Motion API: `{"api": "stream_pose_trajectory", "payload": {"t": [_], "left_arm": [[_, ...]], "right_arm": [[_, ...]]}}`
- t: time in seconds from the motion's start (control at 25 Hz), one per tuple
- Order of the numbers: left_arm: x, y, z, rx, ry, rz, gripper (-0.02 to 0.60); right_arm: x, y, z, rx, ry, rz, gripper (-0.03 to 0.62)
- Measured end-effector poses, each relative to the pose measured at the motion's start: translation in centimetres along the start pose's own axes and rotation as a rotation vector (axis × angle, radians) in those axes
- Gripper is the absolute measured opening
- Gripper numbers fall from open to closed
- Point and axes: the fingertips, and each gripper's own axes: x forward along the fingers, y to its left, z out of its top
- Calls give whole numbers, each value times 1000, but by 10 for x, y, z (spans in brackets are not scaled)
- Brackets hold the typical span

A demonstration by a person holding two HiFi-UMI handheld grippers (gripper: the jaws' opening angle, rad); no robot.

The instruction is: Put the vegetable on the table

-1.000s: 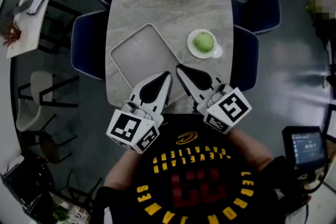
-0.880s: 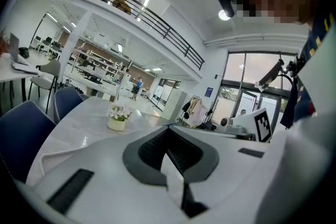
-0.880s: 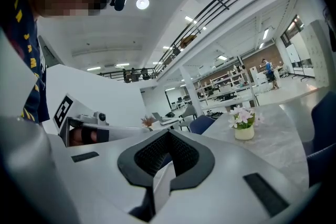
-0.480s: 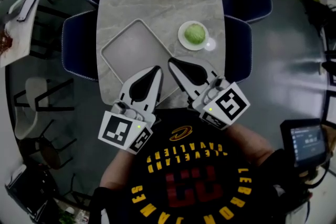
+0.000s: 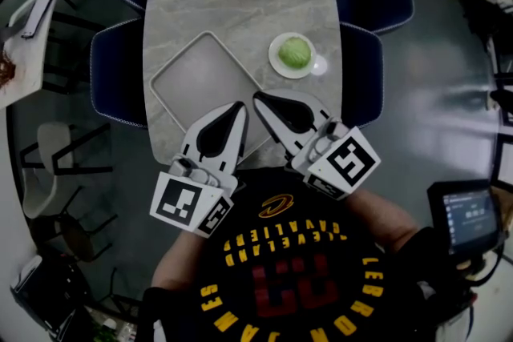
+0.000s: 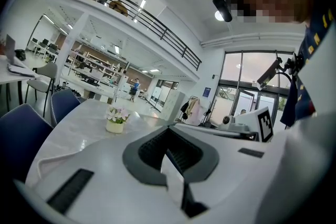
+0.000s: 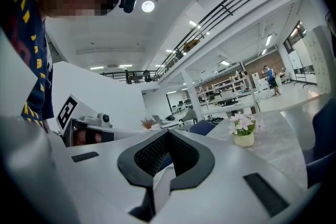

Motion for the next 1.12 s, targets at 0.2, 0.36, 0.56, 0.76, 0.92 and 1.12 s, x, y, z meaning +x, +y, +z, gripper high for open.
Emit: {"api": "stream_pose_trajectory", "payload": {"t": [0.2, 0.36, 0.56, 0.76, 0.92, 1.12], "left_arm": [[1, -2, -1, 4, 3, -3, 2], [4, -4, -3, 4, 6, -5, 2], [6, -5, -6, 2, 11, -5, 2], [7, -5, -7, -1, 17, -5, 2], [10, -5, -8, -4, 24, -7, 2], [9, -5, -9, -5, 27, -8, 2]], "right_arm": [[-2, -1, 1, -4, -3, -6, 5], [-6, -4, 1, -1, 1, -15, 5], [-8, -5, 1, 5, -6, -18, 5], [-8, -5, -2, 3, 2, -15, 5], [-8, -8, -1, 11, 1, -18, 5], [-8, -7, -4, 11, 8, -21, 5]]}}
